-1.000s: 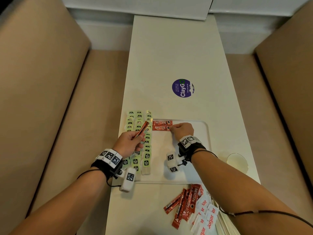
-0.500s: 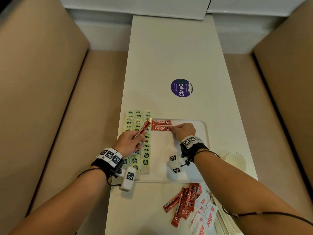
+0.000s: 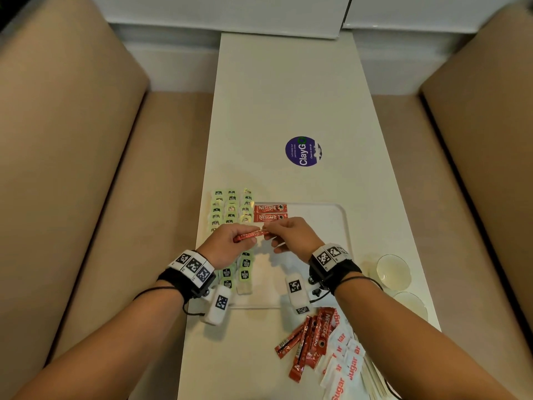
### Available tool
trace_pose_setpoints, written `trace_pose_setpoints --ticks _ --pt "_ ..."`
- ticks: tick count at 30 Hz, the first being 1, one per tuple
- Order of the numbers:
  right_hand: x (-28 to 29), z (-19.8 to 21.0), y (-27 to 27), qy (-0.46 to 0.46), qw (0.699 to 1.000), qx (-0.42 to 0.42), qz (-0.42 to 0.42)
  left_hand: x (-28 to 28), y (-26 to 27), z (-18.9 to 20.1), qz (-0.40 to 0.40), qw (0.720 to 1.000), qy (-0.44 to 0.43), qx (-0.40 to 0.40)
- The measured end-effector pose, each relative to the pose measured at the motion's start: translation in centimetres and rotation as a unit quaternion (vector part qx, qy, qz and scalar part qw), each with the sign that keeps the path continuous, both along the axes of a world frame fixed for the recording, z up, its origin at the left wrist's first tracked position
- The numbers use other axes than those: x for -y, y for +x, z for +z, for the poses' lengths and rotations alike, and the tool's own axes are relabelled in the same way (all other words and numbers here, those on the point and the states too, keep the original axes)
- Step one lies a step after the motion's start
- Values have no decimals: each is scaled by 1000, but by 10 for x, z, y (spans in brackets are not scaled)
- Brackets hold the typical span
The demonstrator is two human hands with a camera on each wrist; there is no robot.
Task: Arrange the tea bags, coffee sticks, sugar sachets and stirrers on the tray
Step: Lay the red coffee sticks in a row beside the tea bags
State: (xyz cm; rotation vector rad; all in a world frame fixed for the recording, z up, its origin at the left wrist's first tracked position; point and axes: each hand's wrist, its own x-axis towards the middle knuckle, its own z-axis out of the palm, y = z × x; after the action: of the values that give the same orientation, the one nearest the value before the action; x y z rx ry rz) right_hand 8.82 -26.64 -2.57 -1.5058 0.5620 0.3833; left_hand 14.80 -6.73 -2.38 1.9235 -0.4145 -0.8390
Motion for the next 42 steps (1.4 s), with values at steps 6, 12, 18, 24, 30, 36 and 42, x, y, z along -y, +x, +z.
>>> trace_pose_setpoints --ticks 6,12,18,24,30,36,42 --pt "3 -3 -13 -8 999 39 -15 0 -4 5 34 999 -7 -26" --pt "8 -4 -26 -55 998 35 -14 0 -7 5 61 998 -15 -32" --pt "15 -7 -29 -105 994 40 -2 1 -11 -5 88 995 -5 -34" --pt "31 -21 -18 -173 981 -5 -89 -11 -15 -20 77 995 48 -35" --pt "28 -41 -4 -254 961 -91 -65 -18 -25 -23 25 996 82 -7" --pt "21 -36 7 -281 953 -91 -63 -18 -31 -20 11 995 97 3" --pt "23 -37 12 -290 950 -99 -58 -19 -38 -17 1 994 105 11"
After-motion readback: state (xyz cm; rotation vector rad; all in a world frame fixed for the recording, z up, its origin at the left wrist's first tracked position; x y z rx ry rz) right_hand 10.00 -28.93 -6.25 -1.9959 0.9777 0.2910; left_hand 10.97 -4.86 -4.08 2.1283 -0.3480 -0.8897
